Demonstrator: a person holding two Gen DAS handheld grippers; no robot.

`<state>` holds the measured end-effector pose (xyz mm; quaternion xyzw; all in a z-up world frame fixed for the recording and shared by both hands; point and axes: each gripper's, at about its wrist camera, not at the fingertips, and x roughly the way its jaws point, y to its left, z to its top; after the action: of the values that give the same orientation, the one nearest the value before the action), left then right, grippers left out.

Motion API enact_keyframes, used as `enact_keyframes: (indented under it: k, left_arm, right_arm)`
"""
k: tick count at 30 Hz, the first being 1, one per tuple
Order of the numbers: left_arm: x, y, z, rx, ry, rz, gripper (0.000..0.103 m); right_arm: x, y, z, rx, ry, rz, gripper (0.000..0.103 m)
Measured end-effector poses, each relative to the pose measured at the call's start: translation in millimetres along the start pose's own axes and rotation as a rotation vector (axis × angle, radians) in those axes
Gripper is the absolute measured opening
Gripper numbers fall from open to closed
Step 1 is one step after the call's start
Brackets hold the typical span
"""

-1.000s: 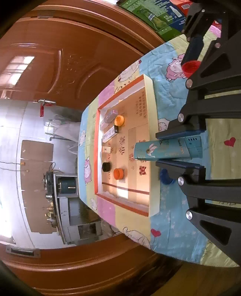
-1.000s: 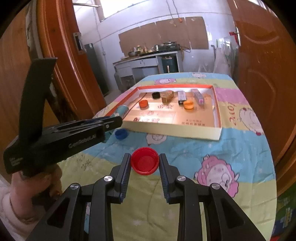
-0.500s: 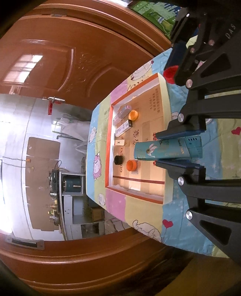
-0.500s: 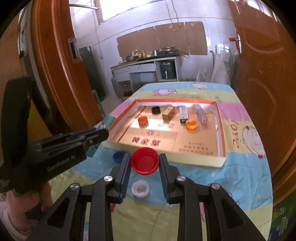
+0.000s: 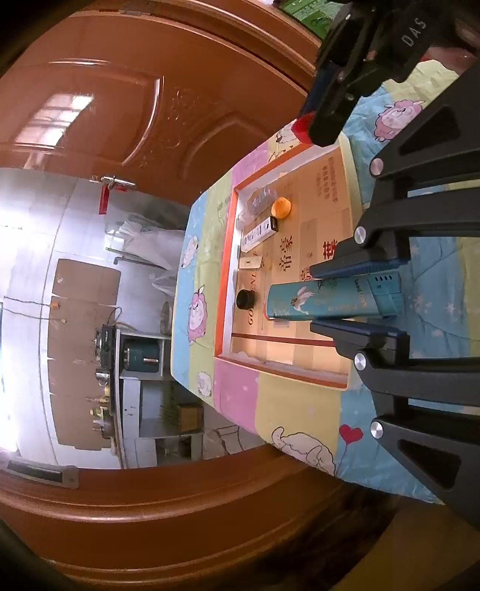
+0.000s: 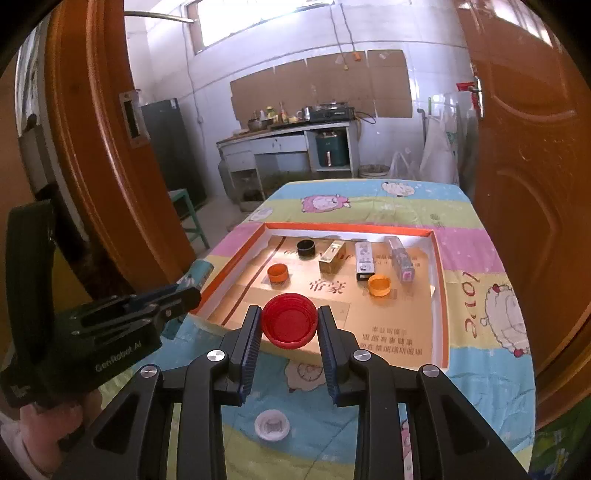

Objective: Organize rigid objects
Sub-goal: 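Carry the red cap in the right tool into the box while the left tool carries the teal tube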

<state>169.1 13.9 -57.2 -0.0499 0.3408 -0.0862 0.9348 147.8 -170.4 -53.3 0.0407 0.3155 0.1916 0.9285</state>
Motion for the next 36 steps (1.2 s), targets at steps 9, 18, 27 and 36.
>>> enact_keyframes:
  k: [9, 18, 27, 36]
  left_arm:
    - [20.6, -8.0, 13.2, 0.011, 0.025, -0.027, 0.023]
    - [51.5, -24.2, 25.4, 0.027, 0.068, -0.069, 0.023]
    - [74.6, -38.2, 33.3, 0.046, 0.092, -0.092, 0.023]
    - [96.5, -50.8, 35.6, 0.051, 0.134, -0.133, 0.023]
  right_arm:
    - [25.8, -18.4, 9.0, 0.041, 0.025, 0.004, 0.031]
    - [45.6, -48.8, 13.5, 0.083, 0.042, -0.021, 0.031]
    - [60.0, -77.1, 14.2, 0.126, 0.055, -0.052, 0.031]
    - [70.2, -96.9, 14.4, 0.146, 0.058, -0.081, 0.031]
